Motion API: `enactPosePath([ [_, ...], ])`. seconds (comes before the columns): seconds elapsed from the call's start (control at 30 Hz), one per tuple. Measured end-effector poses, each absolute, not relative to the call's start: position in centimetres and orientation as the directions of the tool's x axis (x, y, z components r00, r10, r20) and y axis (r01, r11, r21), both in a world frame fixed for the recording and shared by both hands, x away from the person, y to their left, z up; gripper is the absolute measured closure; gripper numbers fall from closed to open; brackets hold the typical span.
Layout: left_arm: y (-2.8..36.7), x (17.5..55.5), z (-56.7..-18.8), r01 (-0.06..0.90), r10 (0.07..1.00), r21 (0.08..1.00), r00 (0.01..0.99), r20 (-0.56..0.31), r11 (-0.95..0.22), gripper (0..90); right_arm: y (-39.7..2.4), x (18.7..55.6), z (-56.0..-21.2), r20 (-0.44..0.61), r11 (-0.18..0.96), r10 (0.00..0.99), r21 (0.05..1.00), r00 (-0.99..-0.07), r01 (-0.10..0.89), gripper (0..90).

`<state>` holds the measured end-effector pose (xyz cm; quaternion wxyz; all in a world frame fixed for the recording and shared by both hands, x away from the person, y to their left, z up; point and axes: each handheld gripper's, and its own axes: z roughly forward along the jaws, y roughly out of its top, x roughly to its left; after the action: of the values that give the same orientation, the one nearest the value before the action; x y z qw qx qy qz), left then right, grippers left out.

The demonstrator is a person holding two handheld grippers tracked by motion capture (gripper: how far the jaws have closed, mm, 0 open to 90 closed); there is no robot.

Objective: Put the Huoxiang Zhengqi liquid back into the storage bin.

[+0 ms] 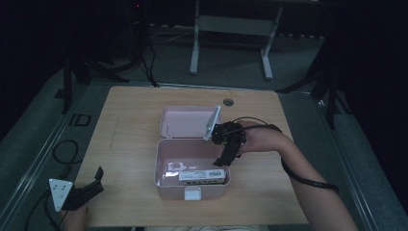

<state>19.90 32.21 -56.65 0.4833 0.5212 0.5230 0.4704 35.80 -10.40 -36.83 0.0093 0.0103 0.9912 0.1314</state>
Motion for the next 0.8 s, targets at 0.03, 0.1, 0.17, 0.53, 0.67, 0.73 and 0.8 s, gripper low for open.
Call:
enactPosePath([
  [0.03, 32.2, 19.9, -56.6, 0.091, 1.000, 0.996, 0.010, -0.015, 0.014, 0.2, -11.0, 36.0, -36.7, -0.005, 0.960, 0.028, 0.279, -1.000, 0.025, 17.1],
  [0.1, 32.2, 19.9, -56.6, 0.091, 1.000, 0.996, 0.010, -0.015, 0.014, 0.2, -11.9, 36.2, -36.5, -0.003, 0.953, 0.046, 0.299, -0.999, 0.043, 15.6],
  [0.17, 32.2, 19.9, -56.6, 0.092, 1.000, 0.996, 0.010, -0.014, 0.013, 0.2, -13.0, 36.5, -36.5, -0.005, 0.949, 0.065, 0.309, -0.998, 0.060, 13.4],
  [0.53, 32.2, 19.9, -56.6, 0.093, 1.000, 0.996, 0.009, -0.013, 0.012, 0.2, -19.3, 38.8, -39.1, -0.072, 0.910, 0.196, 0.385, -0.978, 0.154, 13.3],
  [0.67, 32.2, 19.9, -56.6, 0.093, 1.000, 0.996, 0.008, -0.015, 0.014, 0.2, -21.4, 39.4, -40.9, -0.088, 0.889, 0.259, 0.412, -0.962, 0.201, 13.3],
  [0.73, 32.2, 19.9, -56.6, 0.093, 1.000, 0.996, 0.008, -0.013, 0.012, 0.2, -22.4, 39.7, -41.9, -0.091, 0.872, 0.297, 0.431, -0.950, 0.231, 13.3],
  [0.8, 32.2, 19.9, -56.6, 0.094, 1.000, 0.995, 0.008, -0.013, 0.012, 0.2, -23.3, 40.0, -42.9, -0.104, 0.854, 0.333, 0.454, -0.937, 0.254, 13.4],
])
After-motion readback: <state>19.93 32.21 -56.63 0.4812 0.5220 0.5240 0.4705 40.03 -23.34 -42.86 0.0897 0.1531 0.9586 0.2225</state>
